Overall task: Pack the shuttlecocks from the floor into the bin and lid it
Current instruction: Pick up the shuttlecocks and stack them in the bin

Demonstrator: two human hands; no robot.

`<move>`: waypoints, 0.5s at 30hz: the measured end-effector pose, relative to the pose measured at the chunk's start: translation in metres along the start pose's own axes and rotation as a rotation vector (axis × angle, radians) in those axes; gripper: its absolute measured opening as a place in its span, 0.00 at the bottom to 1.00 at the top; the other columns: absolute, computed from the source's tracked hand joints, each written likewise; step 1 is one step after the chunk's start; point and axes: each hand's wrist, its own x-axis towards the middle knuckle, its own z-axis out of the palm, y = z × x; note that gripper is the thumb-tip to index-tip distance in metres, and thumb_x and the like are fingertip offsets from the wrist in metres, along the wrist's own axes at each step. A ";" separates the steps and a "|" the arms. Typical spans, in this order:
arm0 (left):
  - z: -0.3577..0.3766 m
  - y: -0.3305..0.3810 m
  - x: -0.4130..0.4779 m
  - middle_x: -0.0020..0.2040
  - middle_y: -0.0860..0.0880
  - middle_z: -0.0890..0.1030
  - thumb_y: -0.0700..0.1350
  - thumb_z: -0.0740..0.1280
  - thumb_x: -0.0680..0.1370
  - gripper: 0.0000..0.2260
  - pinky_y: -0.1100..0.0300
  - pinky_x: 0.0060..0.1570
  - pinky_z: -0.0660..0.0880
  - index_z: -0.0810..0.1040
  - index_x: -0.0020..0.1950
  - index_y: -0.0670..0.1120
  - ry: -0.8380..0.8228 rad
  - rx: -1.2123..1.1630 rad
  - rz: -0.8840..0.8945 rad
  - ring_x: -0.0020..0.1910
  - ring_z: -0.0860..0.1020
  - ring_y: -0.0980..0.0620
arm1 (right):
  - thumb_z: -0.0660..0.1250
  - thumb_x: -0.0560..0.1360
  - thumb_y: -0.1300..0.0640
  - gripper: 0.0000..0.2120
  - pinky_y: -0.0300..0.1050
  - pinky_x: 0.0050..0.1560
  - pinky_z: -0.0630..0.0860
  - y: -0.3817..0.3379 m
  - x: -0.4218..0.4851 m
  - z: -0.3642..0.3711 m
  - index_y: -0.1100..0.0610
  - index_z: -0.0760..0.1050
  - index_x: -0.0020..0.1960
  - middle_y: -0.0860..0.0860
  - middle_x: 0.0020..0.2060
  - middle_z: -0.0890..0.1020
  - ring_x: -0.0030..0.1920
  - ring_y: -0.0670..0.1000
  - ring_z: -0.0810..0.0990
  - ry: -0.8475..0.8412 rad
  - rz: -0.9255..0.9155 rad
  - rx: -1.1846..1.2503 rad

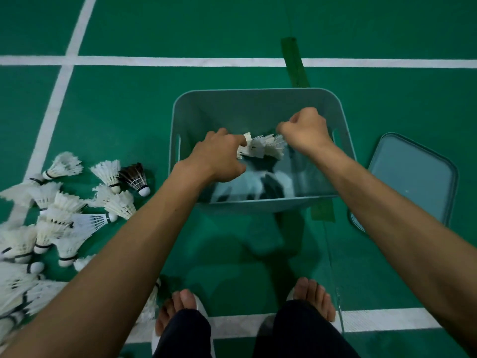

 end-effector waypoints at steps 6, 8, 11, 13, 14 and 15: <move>-0.019 -0.023 -0.084 0.60 0.48 0.74 0.47 0.71 0.74 0.18 0.50 0.53 0.77 0.78 0.64 0.50 0.581 -0.237 0.097 0.53 0.77 0.47 | 0.70 0.71 0.51 0.06 0.52 0.50 0.81 -0.056 -0.077 0.025 0.53 0.82 0.40 0.48 0.37 0.85 0.46 0.53 0.83 -0.024 -0.393 0.028; -0.019 -0.040 -0.112 0.59 0.49 0.73 0.47 0.70 0.75 0.15 0.55 0.48 0.76 0.79 0.62 0.50 0.726 -0.330 0.047 0.49 0.77 0.52 | 0.69 0.70 0.49 0.07 0.51 0.50 0.81 -0.075 -0.101 0.041 0.52 0.82 0.42 0.47 0.39 0.84 0.45 0.52 0.83 -0.022 -0.514 -0.002; -0.003 -0.075 -0.141 0.57 0.49 0.74 0.48 0.69 0.76 0.12 0.55 0.46 0.78 0.79 0.59 0.49 0.834 -0.441 -0.134 0.47 0.79 0.53 | 0.68 0.70 0.49 0.09 0.51 0.47 0.78 -0.100 -0.137 0.071 0.55 0.81 0.43 0.49 0.39 0.84 0.43 0.54 0.81 0.019 -0.763 0.014; 0.016 -0.103 -0.155 0.53 0.47 0.76 0.51 0.66 0.75 0.13 0.53 0.47 0.77 0.80 0.56 0.48 0.807 -0.450 -0.295 0.47 0.80 0.49 | 0.68 0.71 0.52 0.08 0.51 0.45 0.76 -0.111 -0.160 0.096 0.57 0.79 0.43 0.51 0.39 0.82 0.42 0.55 0.78 -0.023 -0.926 0.039; 0.027 -0.117 -0.162 0.53 0.46 0.76 0.52 0.64 0.73 0.15 0.53 0.47 0.75 0.80 0.56 0.47 0.761 -0.443 -0.382 0.49 0.79 0.46 | 0.68 0.72 0.53 0.08 0.51 0.44 0.75 -0.114 -0.170 0.110 0.58 0.77 0.43 0.52 0.39 0.80 0.42 0.54 0.77 -0.085 -0.983 0.040; 0.038 -0.129 -0.169 0.53 0.44 0.77 0.52 0.63 0.71 0.18 0.53 0.47 0.73 0.80 0.57 0.46 0.709 -0.425 -0.470 0.52 0.78 0.43 | 0.68 0.73 0.53 0.07 0.51 0.43 0.75 -0.115 -0.179 0.123 0.58 0.76 0.44 0.52 0.39 0.79 0.41 0.54 0.76 -0.166 -1.018 0.031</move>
